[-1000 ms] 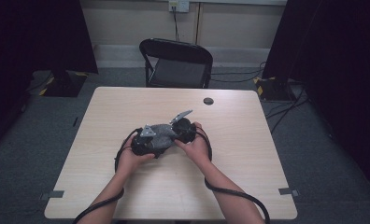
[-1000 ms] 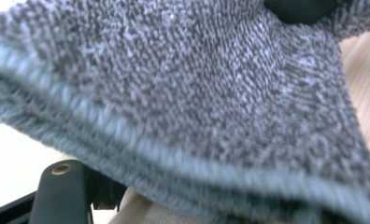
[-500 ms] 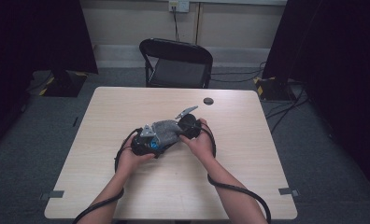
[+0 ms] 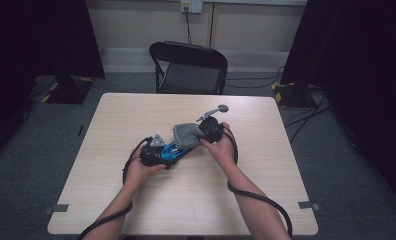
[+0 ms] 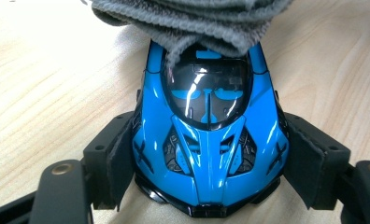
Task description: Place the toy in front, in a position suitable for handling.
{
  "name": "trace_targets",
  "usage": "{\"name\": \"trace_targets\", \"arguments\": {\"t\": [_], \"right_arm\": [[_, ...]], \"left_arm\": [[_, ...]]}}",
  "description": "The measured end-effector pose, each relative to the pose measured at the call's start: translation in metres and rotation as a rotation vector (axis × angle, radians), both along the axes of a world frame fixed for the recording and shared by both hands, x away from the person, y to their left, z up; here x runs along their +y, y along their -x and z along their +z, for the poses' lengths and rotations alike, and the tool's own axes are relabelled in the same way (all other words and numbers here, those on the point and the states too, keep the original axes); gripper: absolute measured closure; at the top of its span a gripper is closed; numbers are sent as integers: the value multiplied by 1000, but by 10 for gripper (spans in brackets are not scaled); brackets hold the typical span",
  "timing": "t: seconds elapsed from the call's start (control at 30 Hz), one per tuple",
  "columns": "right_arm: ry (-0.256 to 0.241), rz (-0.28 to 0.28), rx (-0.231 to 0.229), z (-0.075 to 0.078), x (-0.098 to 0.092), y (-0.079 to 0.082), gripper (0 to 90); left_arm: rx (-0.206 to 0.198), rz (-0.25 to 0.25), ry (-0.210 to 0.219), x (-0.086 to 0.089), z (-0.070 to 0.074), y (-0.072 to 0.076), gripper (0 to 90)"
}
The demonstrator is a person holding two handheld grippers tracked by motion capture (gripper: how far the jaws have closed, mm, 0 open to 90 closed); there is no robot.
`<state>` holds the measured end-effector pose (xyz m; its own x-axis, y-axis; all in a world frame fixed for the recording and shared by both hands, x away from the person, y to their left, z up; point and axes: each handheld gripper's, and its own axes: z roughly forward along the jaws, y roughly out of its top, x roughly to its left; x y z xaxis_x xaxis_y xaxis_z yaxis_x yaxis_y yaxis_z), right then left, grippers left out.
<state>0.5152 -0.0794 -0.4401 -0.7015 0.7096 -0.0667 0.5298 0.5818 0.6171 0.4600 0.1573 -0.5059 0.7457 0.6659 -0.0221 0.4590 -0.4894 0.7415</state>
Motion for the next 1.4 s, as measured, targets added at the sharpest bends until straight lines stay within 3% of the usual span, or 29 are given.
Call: {"name": "trace_targets", "arguments": {"t": [0.83,1.4], "right_arm": [[-15,-84,27,-3,-23,-16,752],[2,-114,41,-11,-42,-12,751]], "left_arm": [[0,0,1,0,0,0,254],[0,0,0,0,0,0,255]]}}
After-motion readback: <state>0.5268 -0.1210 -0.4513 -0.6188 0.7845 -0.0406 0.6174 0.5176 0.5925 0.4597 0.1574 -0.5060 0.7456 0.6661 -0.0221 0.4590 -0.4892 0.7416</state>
